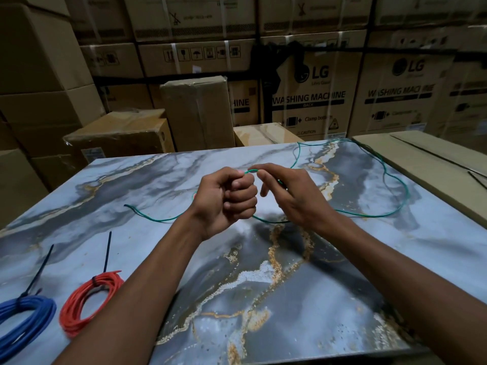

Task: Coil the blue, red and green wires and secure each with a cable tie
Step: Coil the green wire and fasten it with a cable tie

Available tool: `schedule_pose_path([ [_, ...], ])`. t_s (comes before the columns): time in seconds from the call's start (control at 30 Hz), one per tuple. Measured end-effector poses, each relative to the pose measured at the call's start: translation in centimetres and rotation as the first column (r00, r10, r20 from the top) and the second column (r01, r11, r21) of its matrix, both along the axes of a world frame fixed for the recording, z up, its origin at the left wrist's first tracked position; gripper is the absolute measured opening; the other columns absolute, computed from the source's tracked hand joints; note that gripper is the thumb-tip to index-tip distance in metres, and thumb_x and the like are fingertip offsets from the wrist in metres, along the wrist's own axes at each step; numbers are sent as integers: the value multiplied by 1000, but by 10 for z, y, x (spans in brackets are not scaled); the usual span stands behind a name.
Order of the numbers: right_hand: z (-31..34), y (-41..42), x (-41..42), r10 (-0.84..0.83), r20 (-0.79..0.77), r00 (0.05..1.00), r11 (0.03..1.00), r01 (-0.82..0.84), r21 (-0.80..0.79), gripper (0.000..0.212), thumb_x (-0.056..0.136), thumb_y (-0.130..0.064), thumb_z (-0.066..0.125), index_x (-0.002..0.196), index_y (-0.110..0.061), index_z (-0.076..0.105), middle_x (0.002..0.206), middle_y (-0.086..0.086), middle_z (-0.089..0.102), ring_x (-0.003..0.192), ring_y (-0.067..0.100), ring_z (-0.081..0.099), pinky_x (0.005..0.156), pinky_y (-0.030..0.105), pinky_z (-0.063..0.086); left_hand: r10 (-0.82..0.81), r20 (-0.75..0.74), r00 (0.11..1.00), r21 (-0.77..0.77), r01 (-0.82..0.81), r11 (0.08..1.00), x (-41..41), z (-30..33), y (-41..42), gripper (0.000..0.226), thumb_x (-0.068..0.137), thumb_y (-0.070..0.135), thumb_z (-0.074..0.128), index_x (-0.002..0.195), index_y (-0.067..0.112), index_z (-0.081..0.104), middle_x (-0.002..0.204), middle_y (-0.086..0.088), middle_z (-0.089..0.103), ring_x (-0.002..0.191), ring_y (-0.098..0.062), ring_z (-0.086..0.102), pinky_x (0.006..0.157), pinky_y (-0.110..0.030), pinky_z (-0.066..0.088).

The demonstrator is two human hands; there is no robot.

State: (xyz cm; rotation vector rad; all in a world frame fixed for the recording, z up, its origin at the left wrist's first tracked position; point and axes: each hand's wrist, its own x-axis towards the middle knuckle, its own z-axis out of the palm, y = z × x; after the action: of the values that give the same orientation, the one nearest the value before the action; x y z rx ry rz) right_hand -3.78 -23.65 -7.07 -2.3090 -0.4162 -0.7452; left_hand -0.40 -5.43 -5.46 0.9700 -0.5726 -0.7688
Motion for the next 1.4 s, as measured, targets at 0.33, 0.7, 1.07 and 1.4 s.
schedule_pose_path([
  [0.33,11,12,-6,385,-224,895,825,-225,518,35,106,-27,55,99,1,74,95,18,73,70,17,60,56,26,48,62,-61,996,-94,-68,993,4,3,5,33,86,24,34,56,23,21,47,5,10,39,-13,5,40,-26,12],
  [0.7,5,10,-4,111,-234,966,932,-19,363,25,102,-30,61,90,-12,72,69,4,68,59,20,59,58,37,51,342,200,918,131,-371,919,2,2,-14,37,99,17,28,63,13,38,51,-4,31,47,-19,36,54,-31,41],
  [1.07,22,-1,-17,162,-53,985,967,-147,208,8,88,-17,72,93,-20,77,71,-5,69,60,4,59,54,28,46,358,31,933,80,-359,930,5,-1,-5,33,98,13,34,83,-3,58,58,-11,53,54,-24,56,63,-35,52],
  [1.4,26,-4,-11,271,-52,961,918,-241,316,38,100,-23,65,68,-2,71,52,-2,53,46,2,40,49,13,30,291,85,953,16,-294,956,4,2,-5,42,106,16,33,102,-2,71,86,-17,69,75,-24,69,80,-38,59],
])
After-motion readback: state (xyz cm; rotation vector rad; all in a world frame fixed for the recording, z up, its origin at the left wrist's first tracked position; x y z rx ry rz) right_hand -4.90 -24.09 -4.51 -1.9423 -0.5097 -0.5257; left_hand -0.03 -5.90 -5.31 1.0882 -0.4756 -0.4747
